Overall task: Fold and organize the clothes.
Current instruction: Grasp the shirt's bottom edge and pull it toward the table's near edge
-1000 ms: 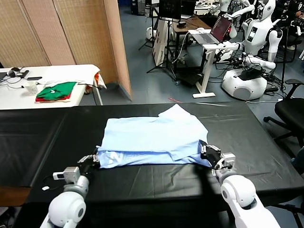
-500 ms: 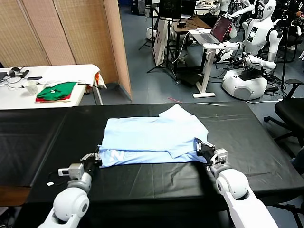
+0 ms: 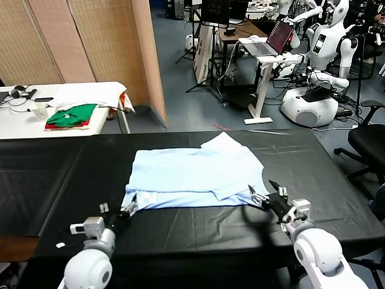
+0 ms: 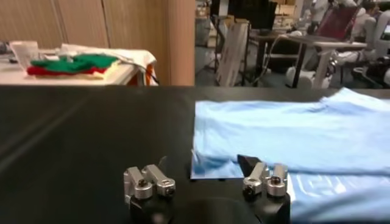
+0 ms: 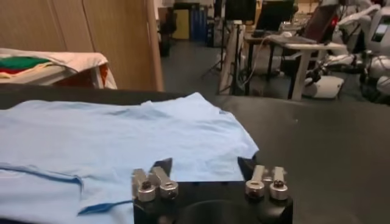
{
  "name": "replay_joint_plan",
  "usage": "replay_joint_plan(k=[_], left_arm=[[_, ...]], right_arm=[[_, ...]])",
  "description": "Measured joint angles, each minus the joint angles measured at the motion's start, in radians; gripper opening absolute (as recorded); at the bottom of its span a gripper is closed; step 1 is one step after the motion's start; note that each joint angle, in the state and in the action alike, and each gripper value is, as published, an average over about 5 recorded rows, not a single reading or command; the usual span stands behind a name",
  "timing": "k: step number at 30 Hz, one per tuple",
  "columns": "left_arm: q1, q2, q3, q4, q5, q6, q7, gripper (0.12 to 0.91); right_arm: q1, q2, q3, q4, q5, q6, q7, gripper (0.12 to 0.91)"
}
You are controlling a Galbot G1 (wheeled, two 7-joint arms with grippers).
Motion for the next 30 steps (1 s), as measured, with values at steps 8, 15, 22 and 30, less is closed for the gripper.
replay_joint_plan(k=[8, 15, 22, 30], left_arm=[[0.003, -0.015, -0.008, -0.008, 0.010, -0.009, -0.014, 0.318], [0.060, -0.033, -0.028, -0.063, 0.009, 0.012, -0.016, 0.762], [0.127, -0.063, -0.025, -0.098, 0.006, 0.035, -0.011, 0.906], [0.173, -0.070, -0.038, -0.101, 0.006, 0.037, -0.006, 0.900]], right_arm=[[-0.074, -0.023, 0.059, 0.098, 0.073, -0.081, 0.000, 0.547], [-0.189, -0.056, 0.142, 0.221, 0.091, -0.087, -0.011, 0.886], [-0.280, -0.063, 0.195, 0.242, 0.121, -0.082, -0.027, 0.907], [-0.332, -0.054, 0.200, 0.248, 0.117, -0.081, -0.031, 0.800]])
